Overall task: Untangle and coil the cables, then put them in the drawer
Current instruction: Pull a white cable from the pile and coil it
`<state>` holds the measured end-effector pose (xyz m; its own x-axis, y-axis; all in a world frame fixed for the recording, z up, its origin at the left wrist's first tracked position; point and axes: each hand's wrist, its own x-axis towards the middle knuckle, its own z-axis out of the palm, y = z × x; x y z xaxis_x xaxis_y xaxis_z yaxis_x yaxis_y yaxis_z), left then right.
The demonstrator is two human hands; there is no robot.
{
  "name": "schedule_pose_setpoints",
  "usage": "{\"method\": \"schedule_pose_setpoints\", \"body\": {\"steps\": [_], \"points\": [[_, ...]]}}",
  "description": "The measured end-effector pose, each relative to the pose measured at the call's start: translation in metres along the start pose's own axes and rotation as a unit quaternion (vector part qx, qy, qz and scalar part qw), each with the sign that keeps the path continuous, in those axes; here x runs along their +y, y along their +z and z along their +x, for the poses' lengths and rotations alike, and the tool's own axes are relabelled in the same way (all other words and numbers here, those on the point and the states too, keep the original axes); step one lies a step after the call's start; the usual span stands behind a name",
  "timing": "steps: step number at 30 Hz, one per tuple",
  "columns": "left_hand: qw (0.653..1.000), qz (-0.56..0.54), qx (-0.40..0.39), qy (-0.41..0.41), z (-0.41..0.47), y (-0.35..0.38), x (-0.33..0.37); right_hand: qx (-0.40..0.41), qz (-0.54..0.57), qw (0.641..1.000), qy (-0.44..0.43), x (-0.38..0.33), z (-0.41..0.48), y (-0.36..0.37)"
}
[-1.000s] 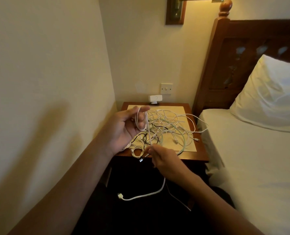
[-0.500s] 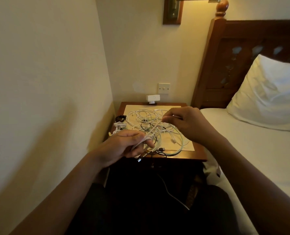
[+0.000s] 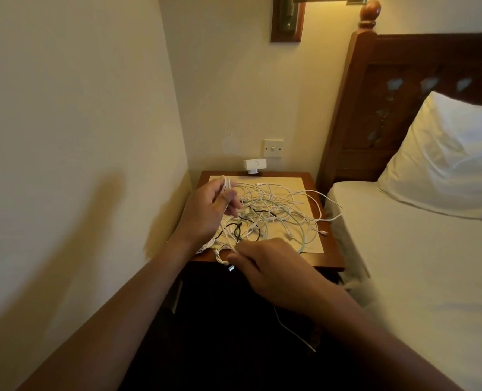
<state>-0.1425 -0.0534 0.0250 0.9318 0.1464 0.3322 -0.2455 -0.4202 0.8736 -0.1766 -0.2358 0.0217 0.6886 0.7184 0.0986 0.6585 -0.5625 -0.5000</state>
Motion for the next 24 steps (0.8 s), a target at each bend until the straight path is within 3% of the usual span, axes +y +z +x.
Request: {"method": "schedule_pose_setpoints", "body": {"steps": [5,8,11,13,19,24], "points": [[0.968,0.090,-0.233,-0.005,-0.012,-0.016,-0.009,0.083,-0.049,0.995,-0.031,0.018,-0.001,-0.052],[0.948,-0.049,-0.309,-0.058,-0.026,-0.023,-0.001,0.165,-0.053,0.984,-0.049,0.046,0.005,-0.065],[0.922,-0.227,-0.300,-0.094,-0.035,-0.027,0.006,0.229,-0.038,0.972,-0.027,0.073,0.006,-0.064],[0.908,-0.303,-0.268,-0.110,-0.036,-0.026,0.008,0.230,-0.042,0.972,-0.021,0.081,0.004,-0.053],[0.896,-0.390,-0.118,-0.179,-0.029,-0.014,-0.003,0.129,-0.030,0.991,0.007,0.073,-0.006,-0.011],[0.878,-0.394,-0.041,-0.267,-0.035,-0.001,-0.016,0.075,0.219,0.972,0.028,0.061,-0.016,-0.020]]}}
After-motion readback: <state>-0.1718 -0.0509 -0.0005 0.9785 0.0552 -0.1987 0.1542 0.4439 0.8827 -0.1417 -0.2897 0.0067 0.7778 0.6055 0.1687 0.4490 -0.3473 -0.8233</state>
